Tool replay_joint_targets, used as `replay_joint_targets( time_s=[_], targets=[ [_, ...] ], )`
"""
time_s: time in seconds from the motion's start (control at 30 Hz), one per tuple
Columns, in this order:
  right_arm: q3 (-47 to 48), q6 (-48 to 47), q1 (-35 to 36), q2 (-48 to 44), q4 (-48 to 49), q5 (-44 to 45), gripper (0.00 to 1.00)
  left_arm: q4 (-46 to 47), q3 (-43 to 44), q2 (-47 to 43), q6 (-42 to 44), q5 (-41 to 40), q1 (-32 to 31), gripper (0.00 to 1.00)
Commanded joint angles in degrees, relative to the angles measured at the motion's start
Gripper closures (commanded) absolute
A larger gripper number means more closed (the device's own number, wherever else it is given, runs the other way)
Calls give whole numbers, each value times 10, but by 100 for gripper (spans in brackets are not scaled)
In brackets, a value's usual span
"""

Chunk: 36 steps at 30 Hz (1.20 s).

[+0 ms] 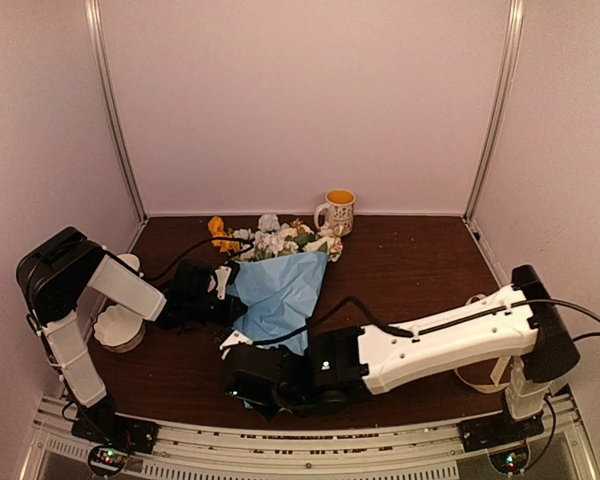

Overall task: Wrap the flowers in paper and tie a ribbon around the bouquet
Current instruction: Fold the two-thirds-folded wrapping paper at the center of the board.

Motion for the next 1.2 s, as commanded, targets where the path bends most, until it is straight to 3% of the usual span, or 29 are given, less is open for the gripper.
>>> replay_joint_targets(
  time_s=[0.0, 0.07, 0.17, 0.4, 0.53, 0.7, 0.83, 0.93, 1.07, 1.17],
  targets=[
    [91, -32, -4, 110, -59, 14, 51, -83, -25, 37, -4, -6, 5, 100],
    [114, -35, -12, 141, -74, 21, 40, -83, -26, 37, -4, -4, 5, 100],
    [134, -21, -27, 179, -101, 57, 41, -83, -26, 36, -3, -3, 5, 100],
    [184, 3, -33, 229, -137, 118, 72, -85, -27, 36, -2, 1, 11, 100],
    [183, -5, -29, 229, -119, 104, 100, -88, -26, 35, 1, 5, 13, 100],
    [155, -57, -11, 199, -90, 92, 100, -94, -23, 42, 3, 9, 21, 100],
    [80, -114, -2, 163, -15, -24, 100, -92, -22, 48, 3, 14, 25, 100],
    [45, -109, -5, 171, 18, -104, 100, -94, -25, 46, 6, 16, 26, 100],
    [50, -94, -5, 193, 20, -136, 100, -95, -26, 46, 6, 17, 28, 100],
    [54, -87, -5, 188, 19, -156, 91, -97, -25, 46, 8, 19, 28, 100]
  ],
)
